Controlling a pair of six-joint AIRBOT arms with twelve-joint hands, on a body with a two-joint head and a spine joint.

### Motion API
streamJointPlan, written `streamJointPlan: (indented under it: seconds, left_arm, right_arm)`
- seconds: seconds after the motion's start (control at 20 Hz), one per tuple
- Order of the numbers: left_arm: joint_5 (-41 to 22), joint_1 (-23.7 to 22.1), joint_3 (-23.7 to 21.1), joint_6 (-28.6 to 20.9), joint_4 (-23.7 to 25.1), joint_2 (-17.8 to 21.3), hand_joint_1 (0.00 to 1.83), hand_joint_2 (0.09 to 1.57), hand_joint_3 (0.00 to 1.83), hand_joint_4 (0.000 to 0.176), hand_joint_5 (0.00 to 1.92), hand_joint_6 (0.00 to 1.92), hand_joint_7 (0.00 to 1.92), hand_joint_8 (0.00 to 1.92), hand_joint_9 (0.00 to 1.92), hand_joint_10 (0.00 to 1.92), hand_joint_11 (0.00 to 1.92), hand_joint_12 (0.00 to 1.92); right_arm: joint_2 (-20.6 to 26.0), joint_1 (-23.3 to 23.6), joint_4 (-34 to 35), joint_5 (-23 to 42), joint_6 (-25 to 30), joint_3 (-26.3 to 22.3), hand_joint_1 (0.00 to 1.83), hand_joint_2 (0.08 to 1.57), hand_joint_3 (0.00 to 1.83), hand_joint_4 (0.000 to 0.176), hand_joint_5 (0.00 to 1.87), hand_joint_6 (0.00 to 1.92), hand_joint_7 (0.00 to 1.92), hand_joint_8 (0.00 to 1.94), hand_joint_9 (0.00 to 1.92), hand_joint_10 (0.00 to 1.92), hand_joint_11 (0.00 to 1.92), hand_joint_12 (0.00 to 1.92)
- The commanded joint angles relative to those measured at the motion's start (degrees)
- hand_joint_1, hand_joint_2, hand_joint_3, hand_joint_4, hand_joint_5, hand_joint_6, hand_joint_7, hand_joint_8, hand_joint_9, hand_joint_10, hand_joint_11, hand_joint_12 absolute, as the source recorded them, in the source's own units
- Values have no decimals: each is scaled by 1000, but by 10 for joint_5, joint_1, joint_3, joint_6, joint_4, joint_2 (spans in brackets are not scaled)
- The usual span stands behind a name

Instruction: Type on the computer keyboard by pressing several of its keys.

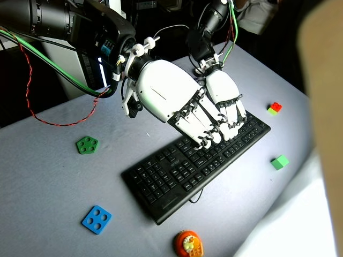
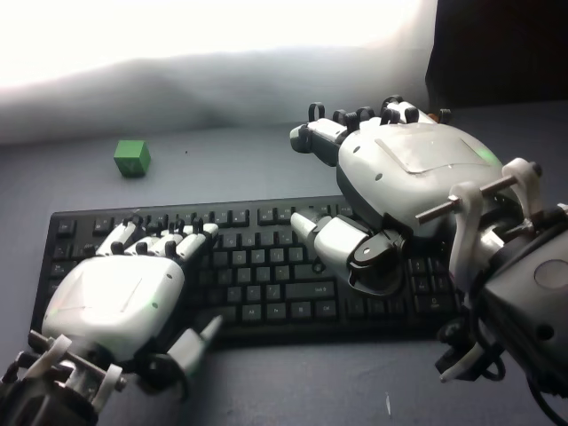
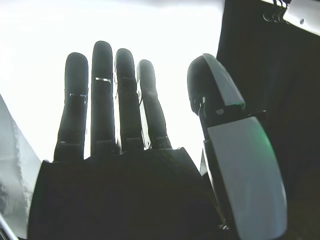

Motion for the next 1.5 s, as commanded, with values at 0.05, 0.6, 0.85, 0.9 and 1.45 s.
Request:
streamJointPlan:
  seconds: [0.05, 0.6, 0.85, 0.9, 1.45]
  left_arm:
    - [-76, 0, 6, 1, 31, -1, 1470, 1222, 0, 0, 296, 28, 307, 5, 341, 21, 0, 1070]
    - [-76, 1, -2, -5, 31, 12, 41, 1344, 3, 0, 272, 31, 352, 15, 360, 18, 0, 1074]
    - [-58, -9, -13, -5, 31, 40, 0, 1324, 0, 0, 282, 23, 360, 11, 368, 18, 0, 1101]
    - [-57, -10, -17, -5, 31, 46, 0, 1324, 0, 0, 282, 23, 360, 11, 368, 18, 0, 1101]
    - [47, -33, -60, 3, 15, 144, 61, 1388, 3, 1, 335, 15, 378, 2, 386, 13, 0, 1091]
  right_arm:
    - [0, -2, -59, 23, 7, -6, 636, 1309, 0, 0, 260, 322, 443, 4, 315, 587, 0, 1484]
    - [-2, -8, -66, 23, 9, -8, 578, 1327, 1, 0, 220, 375, 411, 7, 248, 689, 0, 1521]
    - [-2, -9, -68, 23, 9, -10, 564, 1332, 4, 0, 206, 391, 411, 6, 231, 694, 0, 1501]
    - [-2, -9, -68, 23, 9, -10, 564, 1332, 4, 0, 206, 391, 411, 6, 231, 694, 0, 1501]
    - [-2, -15, -83, 31, 8, -21, 688, 1289, 0, 0, 222, 460, 427, 11, 214, 728, 0, 1500]
